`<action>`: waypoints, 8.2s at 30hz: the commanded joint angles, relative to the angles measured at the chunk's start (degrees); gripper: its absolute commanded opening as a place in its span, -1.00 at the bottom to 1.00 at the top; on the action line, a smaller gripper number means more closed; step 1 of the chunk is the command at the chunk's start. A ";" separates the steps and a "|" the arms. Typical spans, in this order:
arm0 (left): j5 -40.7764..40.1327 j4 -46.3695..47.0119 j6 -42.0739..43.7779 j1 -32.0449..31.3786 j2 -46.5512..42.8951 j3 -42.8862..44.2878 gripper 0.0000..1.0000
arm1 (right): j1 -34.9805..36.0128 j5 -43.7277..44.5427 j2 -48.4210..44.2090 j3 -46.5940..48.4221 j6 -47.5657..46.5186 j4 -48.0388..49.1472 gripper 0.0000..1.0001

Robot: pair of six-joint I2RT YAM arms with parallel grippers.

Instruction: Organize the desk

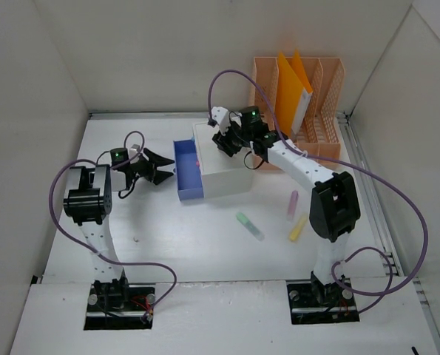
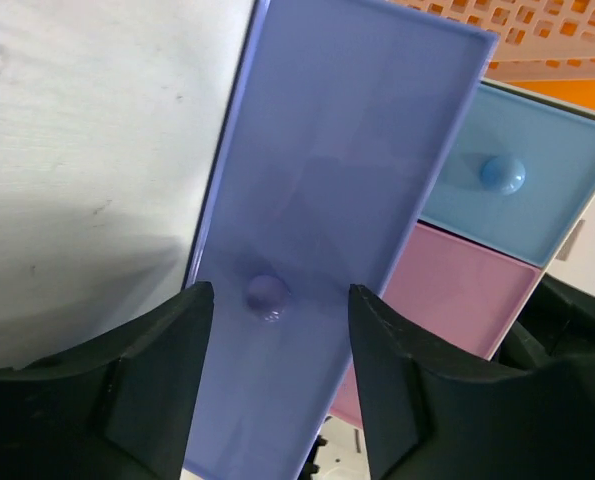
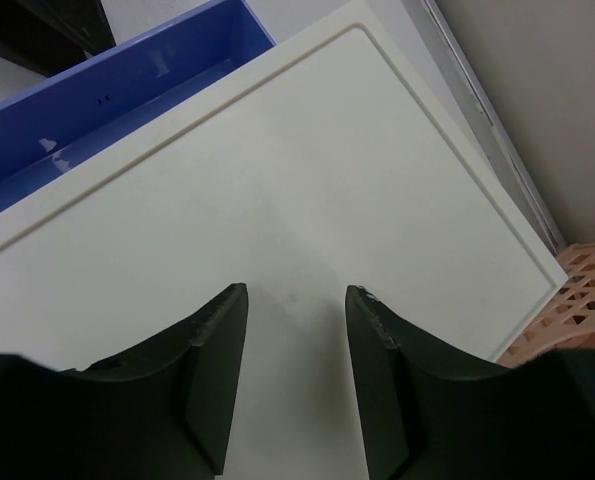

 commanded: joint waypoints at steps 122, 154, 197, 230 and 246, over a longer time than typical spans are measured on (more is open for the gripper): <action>-80.85 -88.79 10.78 -70.10 -3.93 49.02 -1.00 | -29.69 -1.64 -46.05 -38.67 16.10 -12.54 0.08; -62.31 -69.36 45.25 -26.33 -13.20 45.59 -0.55 | -25.65 -4.11 -40.00 -34.89 8.97 -15.08 0.03; -55.19 -59.52 35.67 -21.94 -54.68 2.79 0.07 | -21.60 14.44 -15.92 -38.41 12.58 -11.39 -0.16; -48.85 -50.02 36.20 -21.42 -76.12 -11.45 0.39 | 9.32 -9.04 2.26 22.47 22.93 -13.59 -1.00; -52.55 -55.30 34.09 -20.88 -84.21 -14.96 0.42 | 19.08 31.83 17.66 33.58 33.76 -8.49 -1.00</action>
